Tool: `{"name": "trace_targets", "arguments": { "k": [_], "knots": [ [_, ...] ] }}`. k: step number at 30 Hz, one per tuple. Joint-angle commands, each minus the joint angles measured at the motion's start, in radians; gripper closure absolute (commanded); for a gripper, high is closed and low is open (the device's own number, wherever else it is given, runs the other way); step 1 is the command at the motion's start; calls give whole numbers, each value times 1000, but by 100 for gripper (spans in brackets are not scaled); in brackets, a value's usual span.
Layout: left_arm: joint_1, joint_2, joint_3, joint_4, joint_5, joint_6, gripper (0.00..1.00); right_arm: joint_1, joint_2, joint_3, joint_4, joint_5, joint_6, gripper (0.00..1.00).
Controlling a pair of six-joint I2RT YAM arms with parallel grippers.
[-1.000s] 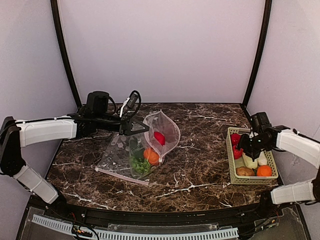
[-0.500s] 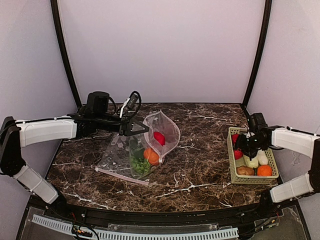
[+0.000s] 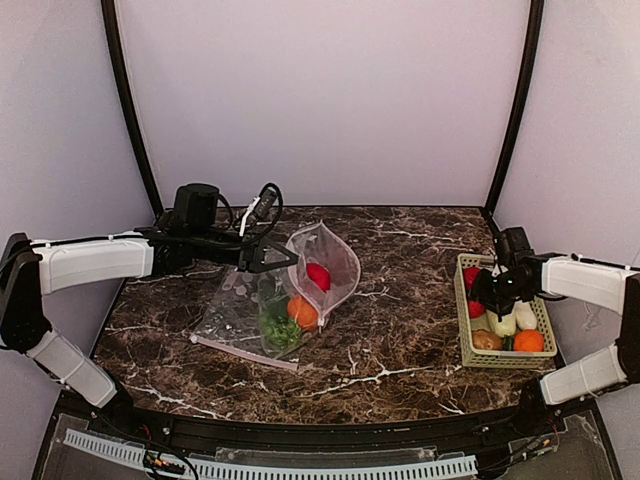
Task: Place the food in the zip-top bag and seal the zipper
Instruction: Pick up the fake fruit from the bin, then place the fake fruit in the zipper food storage bag.
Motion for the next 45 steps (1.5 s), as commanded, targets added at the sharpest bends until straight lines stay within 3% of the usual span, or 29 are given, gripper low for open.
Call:
{"name": "trace_targets", "arguments": {
  "k": [1, 12, 20, 27, 33, 45],
  "knots": [
    [5, -19, -3, -19, 2, 18, 99, -10, -41, 1, -27, 7, -7, 47],
    [5, -20, 2, -29, 0, 24, 99, -9, -253, 132, -236, 23, -53, 49],
    [5, -2, 9, -47, -7, 34, 99, 27, -423, 161, -310, -179, -39, 52],
    [5, -3, 2, -33, -7, 26, 99, 152, -517, 210, -356, -248, 1, 54],
    [5, 7, 2, -33, -8, 24, 99, 264, -496, 261, -269, -321, 19, 55],
    [6, 8, 2, -45, -16, 36, 99, 643, -294, 357, -44, -208, 51, 55]
  ]
}}
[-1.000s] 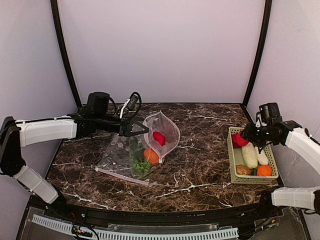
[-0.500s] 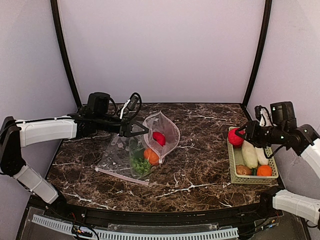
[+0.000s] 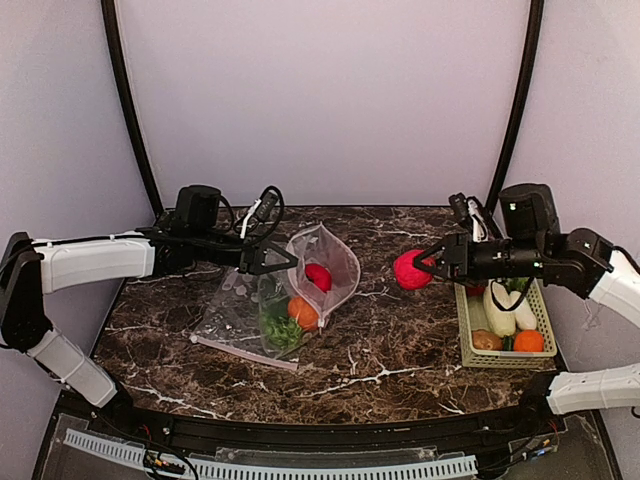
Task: Place the food in the zip-top bag and seal the zipper
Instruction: Place the fake fruit in the zipper food storage bag.
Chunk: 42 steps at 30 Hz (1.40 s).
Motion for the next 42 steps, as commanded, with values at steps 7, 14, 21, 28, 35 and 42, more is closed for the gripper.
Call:
{"name": "trace_targets", "arguments": {
  "k": [7, 14, 21, 28, 35, 42],
  "knots": [
    [5, -2, 4, -17, 4, 12, 99, 219, 224, 141, 219, 108, -13, 55],
    [5, -8, 2, -14, 8, 10, 99, 303, 420, 256, 224, 219, -64, 55],
    [5, -15, 3, -12, 14, 9, 99, 340, 608, 403, 58, 520, -35, 55],
    [5, -26, 2, -6, 20, 8, 99, 356, 788, 516, -94, 577, -15, 55],
    [5, -34, 2, -2, 24, 7, 99, 357, 874, 538, -136, 553, 12, 55],
    [5, -49, 0, -1, 17, 11, 99, 356, 900, 540, -223, 560, 56, 53]
  ]
}}
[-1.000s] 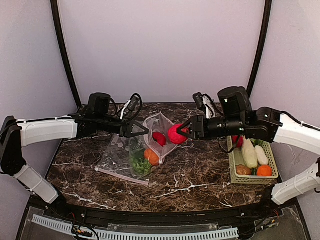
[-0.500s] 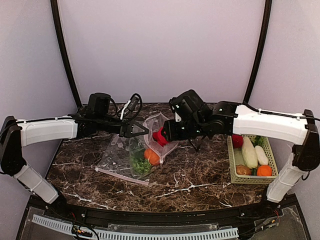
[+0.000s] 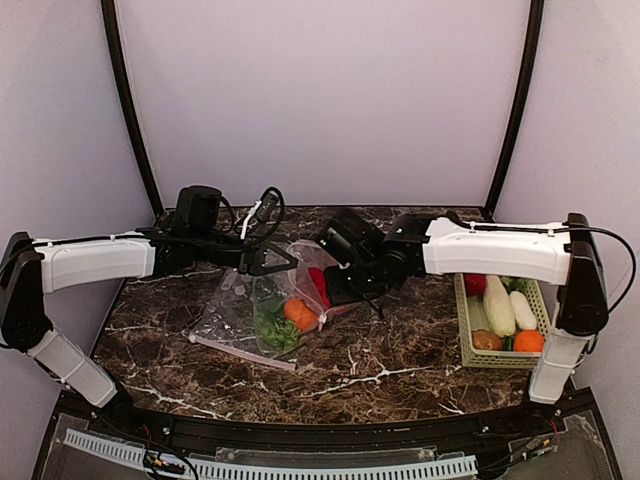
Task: Place the food in the zip-top bag and seal the zipper
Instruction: Place the fake fruit in the zipper food storage bag, then pick up the fake fruit from the bin.
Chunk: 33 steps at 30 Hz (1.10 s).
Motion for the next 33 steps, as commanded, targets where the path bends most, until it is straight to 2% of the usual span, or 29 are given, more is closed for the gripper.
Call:
{"name": "trace_targets", "arguments": {
  "k": [1, 12, 15, 17, 24, 33],
  "knots": [
    [5, -52, 0, 5, 9, 12, 99, 7, 20, 12, -93, 28, 42, 52],
    [5, -42, 0, 3, 8, 10, 99, 8, -31, 25, -71, 8, 32, 29],
    [5, -41, -1, 1, 7, 11, 99, 8, -53, 12, -51, -5, 31, 16],
    [5, -41, 0, -3, 0, 14, 99, 8, -70, 1, -40, -9, 33, 11],
    [5, -41, 1, -11, -7, 18, 99, 8, -135, -50, 13, -21, 35, 6],
    [5, -41, 3, -23, -28, 23, 99, 9, -238, -109, 119, -54, 0, 7]
  ]
}}
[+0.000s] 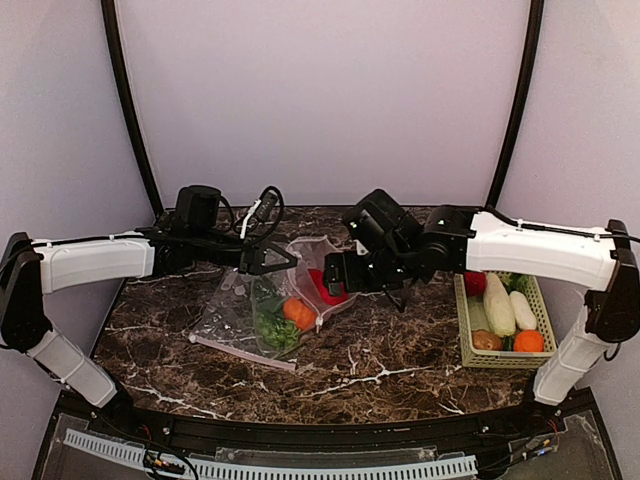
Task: Place the food in the zip-top bag and seal the zipper
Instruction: Pick up the fake fruit from the bin.
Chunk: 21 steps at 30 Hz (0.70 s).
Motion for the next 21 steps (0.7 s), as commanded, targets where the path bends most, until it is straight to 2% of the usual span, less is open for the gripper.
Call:
{"name": "trace_targets", "arguments": {
  "k": [1, 7, 12, 17, 21],
  "knots": [
    [5, -40, 1, -25, -17, 23, 99, 9, -85, -40, 94, -15, -30, 7],
    [5, -59, -2, -42, -61, 41, 99, 9, -197, -80, 82, 33, -47, 7],
    [5, -55, -1, -41, -62, 35, 99, -12, -303, -145, -11, 105, 8, 7],
    [5, -51, 1, -41, -59, 33, 99, -95, -386, -230, -170, 126, 115, 8],
    [5, -52, 2, -42, -60, 32, 99, -188, -468, -327, -226, 101, 170, 8]
  ]
}}
